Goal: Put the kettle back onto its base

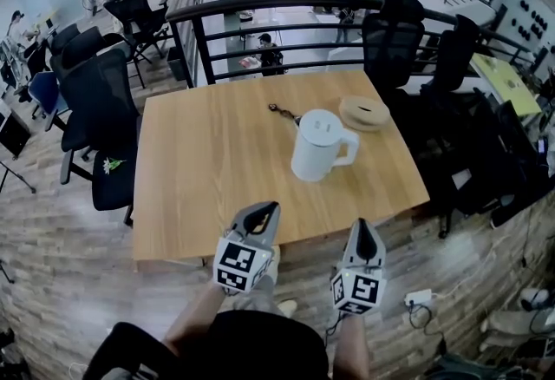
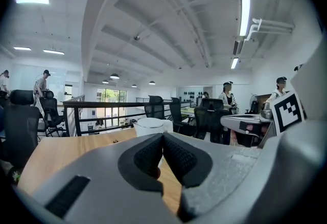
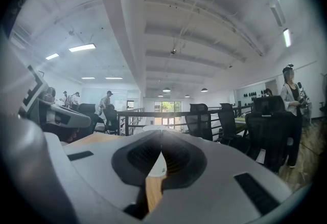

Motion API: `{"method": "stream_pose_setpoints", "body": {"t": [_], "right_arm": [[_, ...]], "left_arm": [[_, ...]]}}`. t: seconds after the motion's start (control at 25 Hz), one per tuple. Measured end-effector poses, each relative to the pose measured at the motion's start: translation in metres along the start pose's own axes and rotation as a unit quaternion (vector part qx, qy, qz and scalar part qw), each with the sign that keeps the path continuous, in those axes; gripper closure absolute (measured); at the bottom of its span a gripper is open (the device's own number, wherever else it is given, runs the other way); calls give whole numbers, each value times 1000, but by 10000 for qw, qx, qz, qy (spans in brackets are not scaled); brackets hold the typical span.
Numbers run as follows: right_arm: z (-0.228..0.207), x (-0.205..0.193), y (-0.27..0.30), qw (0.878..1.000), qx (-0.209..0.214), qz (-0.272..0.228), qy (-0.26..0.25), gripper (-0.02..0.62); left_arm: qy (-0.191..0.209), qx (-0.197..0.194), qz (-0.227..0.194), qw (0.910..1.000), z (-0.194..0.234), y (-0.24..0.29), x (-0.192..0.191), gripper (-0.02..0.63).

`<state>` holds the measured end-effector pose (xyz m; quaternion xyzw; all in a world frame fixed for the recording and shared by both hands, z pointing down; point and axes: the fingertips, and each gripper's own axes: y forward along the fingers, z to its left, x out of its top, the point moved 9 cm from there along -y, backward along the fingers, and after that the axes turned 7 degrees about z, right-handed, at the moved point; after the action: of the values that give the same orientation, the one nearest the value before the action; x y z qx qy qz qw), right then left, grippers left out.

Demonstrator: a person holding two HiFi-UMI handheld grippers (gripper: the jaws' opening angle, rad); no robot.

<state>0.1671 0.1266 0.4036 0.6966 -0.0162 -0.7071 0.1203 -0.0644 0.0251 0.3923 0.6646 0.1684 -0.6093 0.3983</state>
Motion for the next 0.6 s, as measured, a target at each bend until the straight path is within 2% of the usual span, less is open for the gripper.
{"method": "stream_pose_setpoints", "body": {"t": [0.6], "right_arm": [[12, 9, -14, 10000, 55, 14, -11, 597]], "left_arm": [[73, -71, -67, 9999, -8, -12, 4, 603]]}}
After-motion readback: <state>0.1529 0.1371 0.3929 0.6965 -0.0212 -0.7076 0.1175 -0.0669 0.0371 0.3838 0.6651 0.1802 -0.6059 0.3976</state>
